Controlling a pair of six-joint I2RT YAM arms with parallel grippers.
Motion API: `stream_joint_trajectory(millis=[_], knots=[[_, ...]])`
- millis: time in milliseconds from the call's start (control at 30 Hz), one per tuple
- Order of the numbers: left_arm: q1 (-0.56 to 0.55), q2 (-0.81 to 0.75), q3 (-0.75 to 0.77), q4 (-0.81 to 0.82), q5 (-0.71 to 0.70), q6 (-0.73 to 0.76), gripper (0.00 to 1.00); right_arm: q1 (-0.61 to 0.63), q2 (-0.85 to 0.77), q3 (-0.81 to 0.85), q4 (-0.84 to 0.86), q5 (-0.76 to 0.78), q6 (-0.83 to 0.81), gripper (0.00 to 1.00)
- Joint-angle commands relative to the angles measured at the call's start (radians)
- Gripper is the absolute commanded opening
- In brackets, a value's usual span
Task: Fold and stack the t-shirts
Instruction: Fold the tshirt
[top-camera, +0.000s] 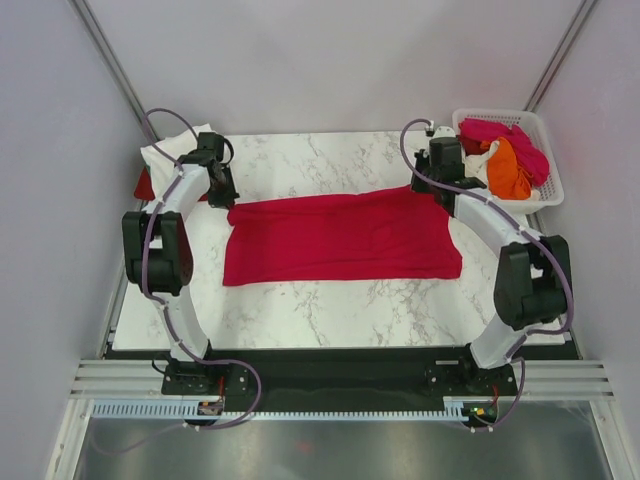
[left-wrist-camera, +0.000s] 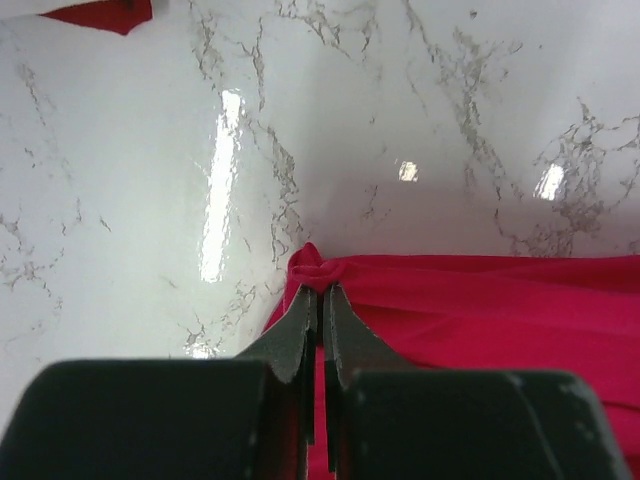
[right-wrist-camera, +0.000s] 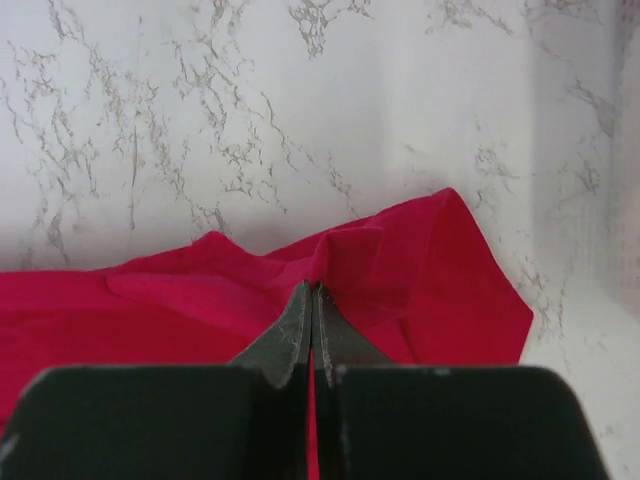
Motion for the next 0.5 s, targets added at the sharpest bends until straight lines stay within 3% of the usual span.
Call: stream_joint_trajectory(millis=[0, 233, 467], knots=[[0.008, -0.068, -0.04, 0.049, 0.004, 0.035, 0.02, 0.001, -0.14, -0.09, 0.027, 0.015, -0.004, 0.0], [0.008, -0.072, -0.078, 0.075, 0.007, 0.053, 0.02, 0.005, -0.367, -0.281, -0.012, 0.013, 0.068, 0.0], [0.006, -0.116, -0.119, 0.115, 0.053, 0.075, 0.02, 0.007, -0.459, -0.39, -0.089, 0.058, 0.11, 0.0]])
